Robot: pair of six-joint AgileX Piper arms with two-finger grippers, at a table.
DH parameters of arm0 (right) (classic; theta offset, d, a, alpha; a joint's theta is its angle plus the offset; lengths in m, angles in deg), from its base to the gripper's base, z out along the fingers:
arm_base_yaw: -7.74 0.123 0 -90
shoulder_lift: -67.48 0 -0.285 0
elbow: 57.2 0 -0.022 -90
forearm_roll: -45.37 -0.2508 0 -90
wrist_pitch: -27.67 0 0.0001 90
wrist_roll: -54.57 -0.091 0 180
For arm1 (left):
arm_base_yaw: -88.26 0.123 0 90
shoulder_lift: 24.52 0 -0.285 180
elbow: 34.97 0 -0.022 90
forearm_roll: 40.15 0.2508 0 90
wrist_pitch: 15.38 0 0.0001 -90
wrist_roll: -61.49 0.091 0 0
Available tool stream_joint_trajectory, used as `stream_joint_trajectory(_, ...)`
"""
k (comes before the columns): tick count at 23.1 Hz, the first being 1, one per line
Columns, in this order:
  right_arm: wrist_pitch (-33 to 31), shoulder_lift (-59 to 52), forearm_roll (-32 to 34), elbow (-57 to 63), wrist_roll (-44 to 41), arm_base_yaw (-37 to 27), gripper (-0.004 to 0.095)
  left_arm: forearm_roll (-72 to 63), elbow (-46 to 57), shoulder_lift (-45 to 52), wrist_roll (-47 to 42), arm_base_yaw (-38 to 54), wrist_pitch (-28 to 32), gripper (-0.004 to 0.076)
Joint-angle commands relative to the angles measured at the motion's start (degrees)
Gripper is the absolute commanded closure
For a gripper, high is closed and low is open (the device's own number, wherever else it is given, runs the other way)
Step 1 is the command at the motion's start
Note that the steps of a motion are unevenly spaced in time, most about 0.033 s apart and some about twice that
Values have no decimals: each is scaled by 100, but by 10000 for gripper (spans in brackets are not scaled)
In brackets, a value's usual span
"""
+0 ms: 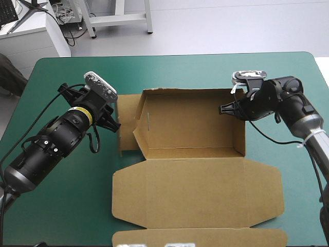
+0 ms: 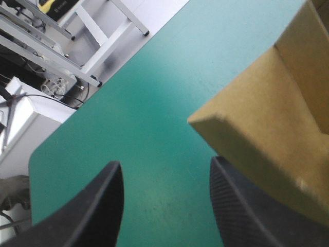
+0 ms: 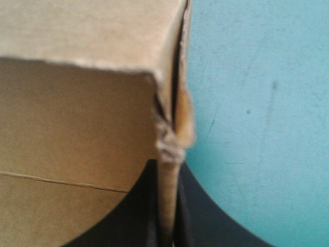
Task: Fold the box
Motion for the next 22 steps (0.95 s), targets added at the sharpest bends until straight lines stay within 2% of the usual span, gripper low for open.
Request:
stream_joint_trajectory(1, -178, 180, -137, -379, 332, -297, 928, -392, -174, 194, -75, 123, 354, 357)
stream_joint_trajectory(8, -191, 1280, -160, -509, 649, -312, 928, -982, 92, 668, -75, 134, 547, 357)
stream_joint_trajectory(12, -135, 1809, -204, -509, 796, -300, 928, -1037, 704, 1237, -414, 418, 830, 372)
stream_joint_trajectory(13, -110, 1906, -297, -509, 865, -300, 928, -1061, 890, 1369, -446, 490, 830, 397)
stream_joint_trajectory(20, 35, 2008, -373, -509, 879, -300, 928, -1135, 2220, 2188, -678, 551, 888, 732)
stream_joint_trajectory(22, 50, 2008, -373, -509, 902, -300, 928, -1112, 2647, 2547, -995, 551, 988, 727)
